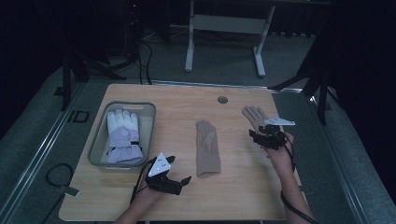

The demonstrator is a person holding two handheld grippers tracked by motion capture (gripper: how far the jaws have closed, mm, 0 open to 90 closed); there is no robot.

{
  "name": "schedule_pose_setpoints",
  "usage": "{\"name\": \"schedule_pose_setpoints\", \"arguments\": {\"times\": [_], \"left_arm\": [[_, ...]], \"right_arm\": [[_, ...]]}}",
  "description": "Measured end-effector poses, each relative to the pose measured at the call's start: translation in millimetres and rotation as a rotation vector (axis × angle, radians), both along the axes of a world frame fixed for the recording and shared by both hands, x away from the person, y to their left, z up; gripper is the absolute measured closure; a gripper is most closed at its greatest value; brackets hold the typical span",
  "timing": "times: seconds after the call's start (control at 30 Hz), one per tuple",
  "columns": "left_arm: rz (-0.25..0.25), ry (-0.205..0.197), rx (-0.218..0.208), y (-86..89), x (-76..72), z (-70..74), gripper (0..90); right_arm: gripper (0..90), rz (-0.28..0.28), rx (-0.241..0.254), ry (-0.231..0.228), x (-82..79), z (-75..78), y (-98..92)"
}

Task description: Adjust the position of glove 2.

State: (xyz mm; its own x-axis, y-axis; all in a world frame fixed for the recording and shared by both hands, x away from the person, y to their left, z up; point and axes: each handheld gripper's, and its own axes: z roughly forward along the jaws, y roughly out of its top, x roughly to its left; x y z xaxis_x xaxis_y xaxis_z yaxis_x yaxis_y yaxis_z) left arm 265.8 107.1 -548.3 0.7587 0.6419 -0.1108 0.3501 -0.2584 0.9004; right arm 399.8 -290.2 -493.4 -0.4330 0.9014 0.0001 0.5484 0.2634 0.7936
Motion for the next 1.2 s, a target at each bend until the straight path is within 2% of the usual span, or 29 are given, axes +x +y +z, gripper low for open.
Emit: {"name": "schedule_pose_setpoints", "arguments": {"times": [0.1,0.23,0.33,0.47,0.63,0.73,0.83,0.97,1.0,1.03,1.07,1.1,1.17,1.2], "left_arm": [[-0.001,0.002,0.002,0.3,0.8,-0.5,1.9],[-0.008,0.002,0.000,0.1,1.0,-0.7,1.9],[-0.010,0.001,0.002,-0.3,0.5,-0.8,1.9],[-0.012,0.002,0.002,-0.9,0.2,-1.0,1.9],[-0.016,-0.001,0.002,-1.1,-0.6,-0.7,1.9],[-0.021,-0.011,-0.004,-0.8,-2.3,1.0,1.9],[-0.020,-0.010,-0.007,-0.6,-2.1,0.6,1.9],[-0.022,-0.004,-0.005,-0.8,-2.1,-0.5,1.9],[-0.022,-0.003,-0.003,-1.1,-2.3,-0.6,1.9],[-0.024,-0.005,-0.003,-1.3,-2.5,-0.4,1.9],[-0.025,-0.006,-0.002,-1.5,-2.9,-0.1,1.9],[-0.026,-0.008,0.000,-1.5,-3.2,0.2,1.9],[-0.024,-0.009,0.001,-1.2,-3.4,0.7,1.9],[-0.023,-0.009,0.000,-1.0,-3.5,0.7,1.9]], "right_arm": [[51.2,0.001,-0.040,-0.014,7.3,-1.7,-17.4],[55.9,-0.020,-0.048,0.014,20.4,-4.3,-35.4],[55.9,-0.029,-0.067,0.026,29.8,-6.3,-44.3],[54.7,-0.045,-0.058,0.048,41.4,-10.4,-53.7],[53.6,-0.057,-0.056,0.051,53.5,-18.5,-60.0],[54.8,-0.067,-0.087,0.052,60.0,-25.4,-61.4],[54.6,-0.079,-0.067,0.077,66.8,-31.3,-62.4],[53.4,-0.081,-0.030,0.084,72.6,-37.2,-62.4],[52.5,-0.084,-0.031,0.089,73.6,-39.1,-61.8],[52.1,-0.092,-0.070,0.086,74.2,-41.3,-60.9],[51.9,-0.095,-0.078,0.095,75.0,-44.0,-60.5],[52.1,-0.091,-0.067,0.118,76.0,-47.3,-60.7],[54.0,-0.080,-0.085,0.108,75.6,-53.1,-60.7],[55.9,-0.082,-0.061,0.112,75.5,-53.9,-62.2]]}}
